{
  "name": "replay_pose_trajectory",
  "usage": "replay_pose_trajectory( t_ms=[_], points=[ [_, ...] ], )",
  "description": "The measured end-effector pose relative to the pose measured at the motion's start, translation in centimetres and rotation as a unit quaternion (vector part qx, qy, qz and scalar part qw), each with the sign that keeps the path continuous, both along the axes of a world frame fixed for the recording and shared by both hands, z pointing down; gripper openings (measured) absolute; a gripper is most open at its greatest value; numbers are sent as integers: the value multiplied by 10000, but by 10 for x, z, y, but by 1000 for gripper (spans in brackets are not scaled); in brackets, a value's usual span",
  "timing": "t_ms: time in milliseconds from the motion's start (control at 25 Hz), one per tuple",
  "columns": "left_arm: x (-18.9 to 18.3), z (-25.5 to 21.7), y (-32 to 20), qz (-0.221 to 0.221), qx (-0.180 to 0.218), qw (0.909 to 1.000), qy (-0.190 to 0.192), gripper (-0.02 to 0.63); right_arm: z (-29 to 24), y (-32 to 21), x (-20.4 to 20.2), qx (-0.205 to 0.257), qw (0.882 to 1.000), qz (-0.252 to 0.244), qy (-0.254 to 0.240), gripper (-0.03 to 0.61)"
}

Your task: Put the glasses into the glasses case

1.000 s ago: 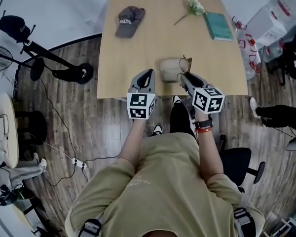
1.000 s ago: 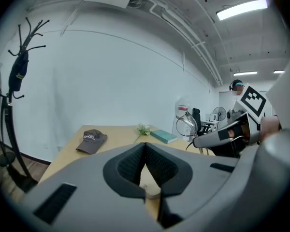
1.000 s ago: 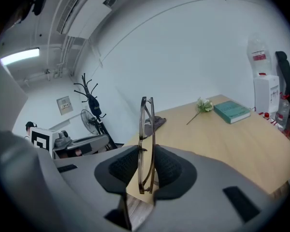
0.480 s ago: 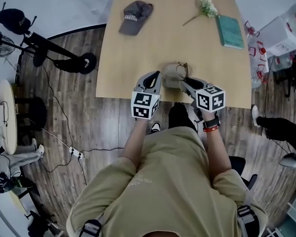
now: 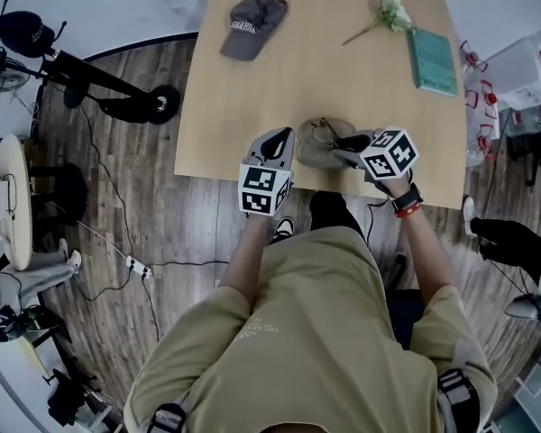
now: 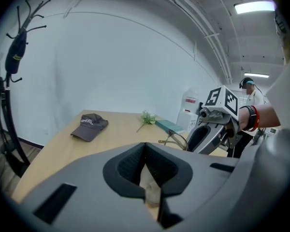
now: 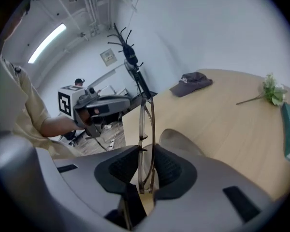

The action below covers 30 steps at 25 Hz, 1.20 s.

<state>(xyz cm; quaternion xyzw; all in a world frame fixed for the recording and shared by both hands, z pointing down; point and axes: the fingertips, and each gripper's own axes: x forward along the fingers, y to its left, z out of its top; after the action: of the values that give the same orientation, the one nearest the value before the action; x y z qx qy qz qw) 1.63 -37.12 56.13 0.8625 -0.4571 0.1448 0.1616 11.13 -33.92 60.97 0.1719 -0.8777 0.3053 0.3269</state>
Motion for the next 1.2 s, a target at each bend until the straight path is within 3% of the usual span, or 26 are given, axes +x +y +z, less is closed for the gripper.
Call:
replay_pose_trajectory(
  t_ms=[240,440,680,1080,1200],
  points=[
    [-4,11,-8,-114,-152,9998,18,23,26,-4,0,-310,9915,-1121,577,112],
    [-9,21,-7,-176,-288,9994,58,23,44,1,1,-872,9732,-1897,959,115],
    [-13,25,-11,-208,-364,9991,86,23,66,4,4,-1186,9435,-2707,1501,118],
    [-21,35,-9,-206,-518,9984,122,23,103,3,-4,-1191,9106,-3394,2036,124],
    [-20,35,-10,-168,-534,9983,143,23,110,2,-5,-1275,9059,-3437,2119,124]
  ],
)
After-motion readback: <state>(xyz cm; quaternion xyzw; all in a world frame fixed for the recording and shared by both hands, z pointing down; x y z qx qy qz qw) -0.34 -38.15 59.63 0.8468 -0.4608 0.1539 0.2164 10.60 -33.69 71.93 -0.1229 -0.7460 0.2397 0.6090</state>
